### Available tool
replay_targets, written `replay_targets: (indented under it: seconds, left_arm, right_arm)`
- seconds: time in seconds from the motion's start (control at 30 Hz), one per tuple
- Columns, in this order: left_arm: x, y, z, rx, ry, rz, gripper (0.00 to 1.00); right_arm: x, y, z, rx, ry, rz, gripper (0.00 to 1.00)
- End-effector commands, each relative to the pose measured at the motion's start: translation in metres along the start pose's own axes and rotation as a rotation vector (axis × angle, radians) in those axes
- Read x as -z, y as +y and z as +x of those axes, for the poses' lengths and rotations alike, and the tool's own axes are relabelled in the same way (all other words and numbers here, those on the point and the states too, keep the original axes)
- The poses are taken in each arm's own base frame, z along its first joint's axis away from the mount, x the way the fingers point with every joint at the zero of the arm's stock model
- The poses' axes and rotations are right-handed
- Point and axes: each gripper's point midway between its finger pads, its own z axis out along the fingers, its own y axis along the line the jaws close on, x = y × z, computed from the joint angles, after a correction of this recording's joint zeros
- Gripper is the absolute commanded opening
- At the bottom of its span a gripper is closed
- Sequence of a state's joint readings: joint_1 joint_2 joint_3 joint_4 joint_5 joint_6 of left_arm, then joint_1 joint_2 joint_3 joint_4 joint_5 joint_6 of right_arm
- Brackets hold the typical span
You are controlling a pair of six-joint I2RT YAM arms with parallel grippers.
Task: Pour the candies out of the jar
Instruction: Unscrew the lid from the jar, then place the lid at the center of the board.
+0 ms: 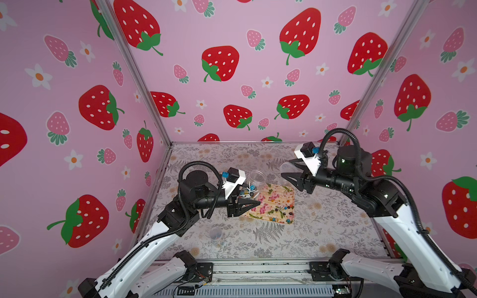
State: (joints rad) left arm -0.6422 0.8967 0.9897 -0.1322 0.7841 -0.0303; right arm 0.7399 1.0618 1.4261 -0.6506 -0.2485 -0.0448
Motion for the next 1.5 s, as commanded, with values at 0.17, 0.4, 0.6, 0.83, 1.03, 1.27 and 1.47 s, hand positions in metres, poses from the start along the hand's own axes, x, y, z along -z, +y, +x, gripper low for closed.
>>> replay_targets:
  seconds: [0.17, 0.4, 0.6, 0.83, 1.03, 1.27, 1.47]
  left_arm:
    - [0.008, -0.006, -0.005, -0.019, -0.023, -0.006, 0.47]
    - [0.010, -0.011, -0.008, -0.014, -0.034, 0.007, 0.47]
    - [0.013, -0.016, -0.009, -0.007, -0.030, 0.022, 0.47]
    - [0.016, -0.020, -0.006, 0.007, -0.026, 0.021, 0.47]
    - [0.015, -0.017, -0.001, 0.025, -0.023, 0.016, 0.47]
    - [0.016, -0.018, 0.000, 0.043, -0.029, 0.012, 0.47]
    - [0.018, -0.020, 0.000, 0.043, -0.031, 0.010, 0.47]
  right_arm:
    - [0.000, -0.050, 0.125, -0.264, 0.226, 0.370, 0.56]
    - [0.014, -0.050, 0.218, -0.403, 0.331, 0.508, 0.57]
    - [0.015, -0.054, 0.271, -0.474, 0.437, 0.604, 0.57]
    - [0.008, -0.054, 0.314, -0.557, 0.483, 0.669, 0.56]
    - [-0.006, -0.062, 0.330, -0.557, 0.518, 0.710, 0.57]
    - [-0.030, -0.061, 0.364, -0.596, 0.620, 0.711, 0.58]
    - [-0.036, -0.061, 0.378, -0.617, 0.666, 0.721, 0.58]
